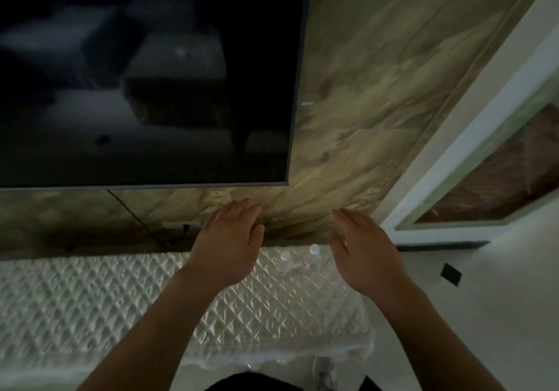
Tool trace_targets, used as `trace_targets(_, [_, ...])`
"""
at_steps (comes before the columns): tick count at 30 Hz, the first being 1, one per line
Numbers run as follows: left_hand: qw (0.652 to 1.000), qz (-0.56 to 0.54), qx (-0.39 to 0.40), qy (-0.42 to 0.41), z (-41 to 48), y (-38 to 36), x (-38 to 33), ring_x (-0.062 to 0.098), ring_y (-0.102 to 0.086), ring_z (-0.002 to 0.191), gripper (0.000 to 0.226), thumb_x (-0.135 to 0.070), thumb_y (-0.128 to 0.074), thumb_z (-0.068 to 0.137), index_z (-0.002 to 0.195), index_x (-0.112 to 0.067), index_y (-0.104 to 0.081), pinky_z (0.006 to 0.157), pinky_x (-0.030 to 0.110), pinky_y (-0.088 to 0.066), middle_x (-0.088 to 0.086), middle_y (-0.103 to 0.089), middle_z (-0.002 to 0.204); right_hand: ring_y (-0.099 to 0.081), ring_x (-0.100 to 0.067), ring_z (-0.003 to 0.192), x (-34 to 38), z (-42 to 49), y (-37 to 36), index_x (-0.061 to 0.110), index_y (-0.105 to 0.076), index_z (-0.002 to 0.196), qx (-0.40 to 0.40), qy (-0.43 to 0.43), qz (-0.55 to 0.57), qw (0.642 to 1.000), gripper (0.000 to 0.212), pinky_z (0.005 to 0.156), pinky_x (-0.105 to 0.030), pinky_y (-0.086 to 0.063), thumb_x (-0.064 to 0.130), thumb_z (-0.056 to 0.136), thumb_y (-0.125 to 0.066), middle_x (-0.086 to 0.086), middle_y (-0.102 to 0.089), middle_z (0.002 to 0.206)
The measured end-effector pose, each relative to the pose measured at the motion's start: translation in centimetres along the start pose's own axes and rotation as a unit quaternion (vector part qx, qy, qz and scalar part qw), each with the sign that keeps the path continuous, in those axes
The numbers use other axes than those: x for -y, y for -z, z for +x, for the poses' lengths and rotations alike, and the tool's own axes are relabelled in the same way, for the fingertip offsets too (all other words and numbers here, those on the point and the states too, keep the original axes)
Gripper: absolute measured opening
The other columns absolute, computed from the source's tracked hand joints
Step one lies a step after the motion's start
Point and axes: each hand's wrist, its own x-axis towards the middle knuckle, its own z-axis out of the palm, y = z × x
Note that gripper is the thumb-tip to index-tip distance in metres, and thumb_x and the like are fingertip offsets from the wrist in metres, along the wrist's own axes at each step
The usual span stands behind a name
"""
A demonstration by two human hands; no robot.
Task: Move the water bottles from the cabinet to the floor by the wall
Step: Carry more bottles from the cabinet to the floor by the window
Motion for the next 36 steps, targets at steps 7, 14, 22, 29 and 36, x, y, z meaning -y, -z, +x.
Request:
trace_targets(7, [0.998,0.01,-0.021,0.057,1.9,-2.5,-5.2,0.018,-0.035,0.141,0.059,-0.048,-0.025,0.094,0.145,-0.024,-0.041,0.116,0.043,-0.03,0.0,-0.043,0.151,-0.036,-0.022,0.14,-6.3,3.5,0.7,0.015,-0.038,0.148,0.048,0.053,0.013,0.997,0.058,0.115,-0.043,-0.031,0.042,0.098,-0.025,-0.006,-0.041,0.152])
trace_targets(14, [0.992,-0.007,-0.036,0.125,2.1,-4.4,-6.2,0.023,-0.039,0.138,0.049,-0.038,-0.039,0.099,0.145,-0.02,-0.041,0.114,0.045,-0.033,0.004,-0.045,0.149,-0.042,-0.025,0.135,-8.5,5.9,-1.7,0.012,-0.04,0.146,0.101,0.098,0.016,0.99,0.05,0.113,-0.041,-0.033,0.035,0.102,-0.035,-0.009,-0.046,0.148])
trace_targets(22, [0.982,-0.036,0.001,0.184,3.6,-9.6,-3.1,0.022,-0.033,0.143,0.058,-0.041,-0.045,0.097,0.149,-0.019,-0.03,0.117,0.044,-0.03,0.003,-0.037,0.155,-0.049,-0.031,0.127,-9.7,9.0,-7.5,0.01,-0.048,0.14,0.128,0.082,0.036,0.988,0.048,0.105,-0.046,-0.042,0.035,0.099,-0.044,-0.012,-0.054,0.139])
trace_targets(29, [0.979,-0.078,0.03,0.186,6.9,-16.6,-0.3,0.022,-0.039,0.139,0.064,-0.045,-0.049,0.094,0.149,-0.02,-0.028,0.111,0.044,-0.038,0.003,-0.041,0.151,-0.043,-0.026,0.133,-11.4,11.7,-14.5,0.012,-0.04,0.145,0.157,0.043,0.055,0.985,0.05,0.106,-0.036,-0.036,0.037,0.101,-0.042,-0.01,-0.046,0.146])
trace_targets(36, [0.963,-0.142,0.057,0.22,9.5,-25.0,2.0,0.019,-0.039,0.138,0.079,-0.049,-0.062,0.087,0.151,-0.023,-0.024,0.107,0.036,-0.038,-0.002,-0.034,0.155,-0.038,-0.022,0.137,-14.3,13.8,-22.6,0.015,-0.033,0.148,0.162,-0.007,0.107,0.981,0.061,0.104,-0.028,-0.029,0.038,0.096,-0.054,-0.005,-0.041,0.15])
